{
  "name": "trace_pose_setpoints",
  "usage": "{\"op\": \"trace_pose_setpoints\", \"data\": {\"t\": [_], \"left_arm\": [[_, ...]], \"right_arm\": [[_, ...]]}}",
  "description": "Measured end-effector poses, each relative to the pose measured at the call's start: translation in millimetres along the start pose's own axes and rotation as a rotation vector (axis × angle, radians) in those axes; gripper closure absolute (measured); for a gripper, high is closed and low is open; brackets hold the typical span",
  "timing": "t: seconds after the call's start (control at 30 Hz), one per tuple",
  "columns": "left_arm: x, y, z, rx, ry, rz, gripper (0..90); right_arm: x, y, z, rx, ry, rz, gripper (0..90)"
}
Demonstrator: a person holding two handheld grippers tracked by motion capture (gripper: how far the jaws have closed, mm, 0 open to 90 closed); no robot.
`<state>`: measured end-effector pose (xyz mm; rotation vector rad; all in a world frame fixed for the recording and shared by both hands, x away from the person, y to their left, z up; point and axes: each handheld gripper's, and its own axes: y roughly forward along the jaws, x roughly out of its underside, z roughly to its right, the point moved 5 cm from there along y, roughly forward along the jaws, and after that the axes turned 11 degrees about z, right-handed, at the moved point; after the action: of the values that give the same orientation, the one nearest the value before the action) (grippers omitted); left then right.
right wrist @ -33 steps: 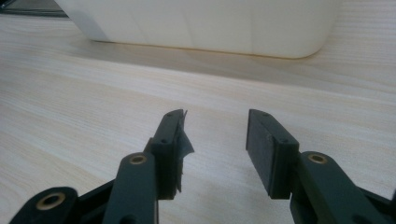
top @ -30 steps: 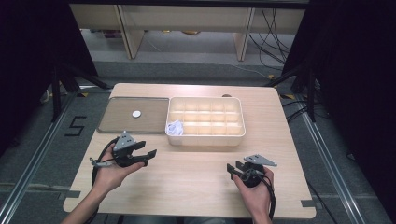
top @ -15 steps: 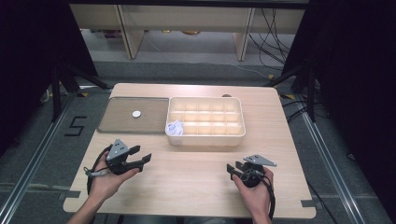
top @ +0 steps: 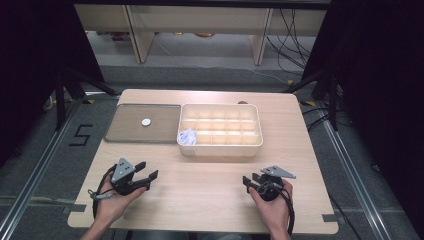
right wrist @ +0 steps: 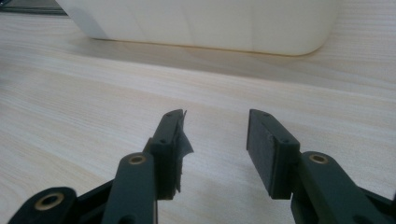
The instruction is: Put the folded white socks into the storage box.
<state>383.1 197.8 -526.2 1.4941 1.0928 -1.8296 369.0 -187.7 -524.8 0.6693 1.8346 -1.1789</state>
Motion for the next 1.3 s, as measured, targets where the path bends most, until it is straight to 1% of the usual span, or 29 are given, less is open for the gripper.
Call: {"op": "trace_pose_setpoints", "data": {"t": [0.07,0.13,0.17,0.2,0.23,0.27,0.3,0.33,0.37,0.4,0.43,0.47,0.5,0.53,0.57,0.7,0.77,0.83,0.87,0.93,0.97,1.07,1.1,1.13,1.17,1.3], "left_arm": [[2.3,0.5,-0.8,-0.006,0.003,0.009,40.5],[4.6,0.7,-1.6,-0.017,0.021,0.01,40.5],[6.1,1.6,-1.4,-0.018,0.017,0.021,40.5],[7.2,2.1,-1.6,-0.019,0.022,0.026,40.5],[8.5,2.2,-1.8,-0.022,0.033,0.023,40.5],[10.0,3.5,-1.3,-0.02,0.031,0.032,40.5],[11.2,3.4,-1.0,-0.023,0.034,0.026,40.4],[12.2,4.7,-0.9,-0.018,0.035,0.037,40.4],[13.1,4.9,-0.8,-0.022,0.041,0.035,40.3],[14.2,6.3,-0.9,-0.025,0.045,0.045,40.2],[15.0,6.1,-1.3,-0.023,0.051,0.041,40.2],[14.8,6.1,-1.5,-0.025,0.051,0.042,40.3],[14.4,6.4,-1.4,-0.023,0.046,0.058,40.2],[14.2,6.4,-1.8,-0.025,0.046,0.063,40.2],[14.0,5.4,-2.1,-0.032,0.051,0.061,40.2],[13.6,4.0,-2.1,-0.033,0.049,0.08,40.2],[13.4,3.4,-2.4,-0.04,0.049,0.087,40.3],[13.4,3.7,-2.7,-0.04,0.045,0.091,40.3],[13.4,3.7,-3.0,-0.042,0.043,0.094,40.3],[13.3,3.0,-3.3,-0.044,0.038,0.099,40.3],[13.1,2.1,-3.4,-0.051,0.038,0.099,40.5],[13.0,1.7,-3.7,-0.054,0.035,0.102,40.3],[13.0,1.7,-3.8,-0.055,0.034,0.103,40.3],[13.0,1.6,-3.9,-0.055,0.034,0.104,40.3],[12.9,1.5,-4.2,-0.057,0.034,0.104,40.3],[12.9,1.3,-4.6,-0.061,0.024,0.109,40.3]], "right_arm": [[0.2,1.2,-0.3,-0.005,0.004,0.007,57.1],[0.6,2.4,0.1,0.002,0.0,0.01,57.0],[0.7,2.4,0.0,0.003,0.0,0.009,57.0],[0.8,2.8,0.0,0.0,0.001,0.012,57.0],[0.9,2.7,0.0,0.0,0.001,0.012,57.1],[1.1,2.7,0.1,-0.001,0.001,0.011,57.1],[1.2,2.6,0.3,-0.001,0.001,0.01,57.0],[1.4,2.6,0.6,-0.001,0.0,0.011,57.0],[1.6,2.6,0.7,-0.001,-0.001,0.012,57.0],[1.8,2.2,0.9,-0.002,0.001,0.011,57.1],[2.2,1.0,1.1,0.007,0.001,-0.001,57.0],[2.5,1.3,1.2,0.006,0.002,0.001,57.0],[2.6,1.5,1.2,0.006,0.001,0.002,57.0],[2.4,1.1,0.4,-0.002,0.005,0.0,57.0],[2.1,2.5,0.4,-0.013,0.006,0.011,57.0],[2.4,2.0,0.4,0.0,-0.005,-0.007,57.0],[2.7,1.7,-0.3,-0.005,0.003,-0.004,57.0],[3.1,1.6,0.1,-0.006,0.006,-0.006,57.0],[3.5,2.3,1.2,-0.002,-0.004,-0.003,57.0],[3.9,4.0,0.8,-0.003,0.002,0.005,57.0],[4.1,3.8,0.7,-0.002,0.0,0.002,57.0],[4.3,3.9,-1.0,-0.01,0.007,0.001,56.9],[4.5,3.1,-1.0,-0.007,0.003,-0.01,56.9],[4.7,3.9,-1.3,-0.011,0.004,-0.006,56.9],[5.1,5.0,-0.7,-0.004,-0.003,-0.003,56.9],[6.2,5.4,-0.6,-0.007,-0.004,-0.005,56.9]]}}
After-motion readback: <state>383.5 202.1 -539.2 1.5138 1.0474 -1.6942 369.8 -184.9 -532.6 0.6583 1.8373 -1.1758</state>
